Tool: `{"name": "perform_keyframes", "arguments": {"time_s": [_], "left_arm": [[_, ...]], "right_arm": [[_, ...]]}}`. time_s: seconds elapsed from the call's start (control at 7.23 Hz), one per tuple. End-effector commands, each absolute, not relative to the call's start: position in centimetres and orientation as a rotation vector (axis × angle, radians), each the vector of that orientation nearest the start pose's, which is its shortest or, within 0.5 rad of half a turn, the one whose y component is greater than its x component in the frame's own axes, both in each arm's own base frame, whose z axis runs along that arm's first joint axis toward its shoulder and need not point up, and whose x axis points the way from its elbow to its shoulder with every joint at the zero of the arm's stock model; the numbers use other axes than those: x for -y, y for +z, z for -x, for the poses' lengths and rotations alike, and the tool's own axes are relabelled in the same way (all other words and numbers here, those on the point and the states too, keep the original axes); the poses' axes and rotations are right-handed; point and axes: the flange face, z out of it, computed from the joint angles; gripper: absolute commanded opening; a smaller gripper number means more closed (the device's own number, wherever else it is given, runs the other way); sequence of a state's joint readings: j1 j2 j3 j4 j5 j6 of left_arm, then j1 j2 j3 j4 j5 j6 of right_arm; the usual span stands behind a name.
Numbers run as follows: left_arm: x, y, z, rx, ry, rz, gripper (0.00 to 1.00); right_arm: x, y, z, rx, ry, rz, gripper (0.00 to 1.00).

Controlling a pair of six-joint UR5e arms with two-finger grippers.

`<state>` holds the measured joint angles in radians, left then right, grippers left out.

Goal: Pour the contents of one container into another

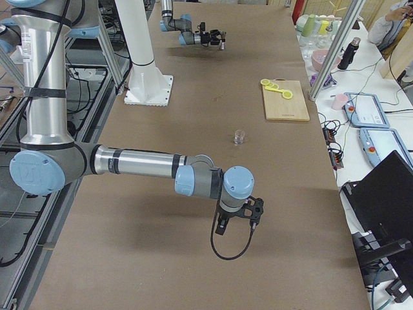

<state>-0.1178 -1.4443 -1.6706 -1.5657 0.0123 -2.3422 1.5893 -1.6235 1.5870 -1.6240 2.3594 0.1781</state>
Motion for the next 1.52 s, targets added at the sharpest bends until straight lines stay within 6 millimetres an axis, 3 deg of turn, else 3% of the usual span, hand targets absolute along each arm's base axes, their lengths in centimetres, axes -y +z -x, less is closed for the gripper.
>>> {"name": "perform_keyframes", "arguments": {"time_s": [0.0,0.42,1.11,1.38], "left_arm": [[27.5,59.0,-41.0,-0.518,-0.656,-1.544,0.99],[26.7,59.3,-39.6,-0.525,-0.631,-1.55,0.99],[26.0,58.4,-38.3,-0.575,-0.616,-1.607,0.99],[25.9,57.9,-36.6,-0.577,-0.618,-1.606,0.99]], "right_arm": [[45.8,67.1,-7.8,0.707,0.099,0.073,1.0],[43.2,66.1,-7.7,0.716,0.0,0.019,1.0],[42.9,66.6,-7.7,0.716,-0.02,0.007,1.0],[43.2,66.4,-7.7,0.712,-0.052,-0.011,1.0]]}}
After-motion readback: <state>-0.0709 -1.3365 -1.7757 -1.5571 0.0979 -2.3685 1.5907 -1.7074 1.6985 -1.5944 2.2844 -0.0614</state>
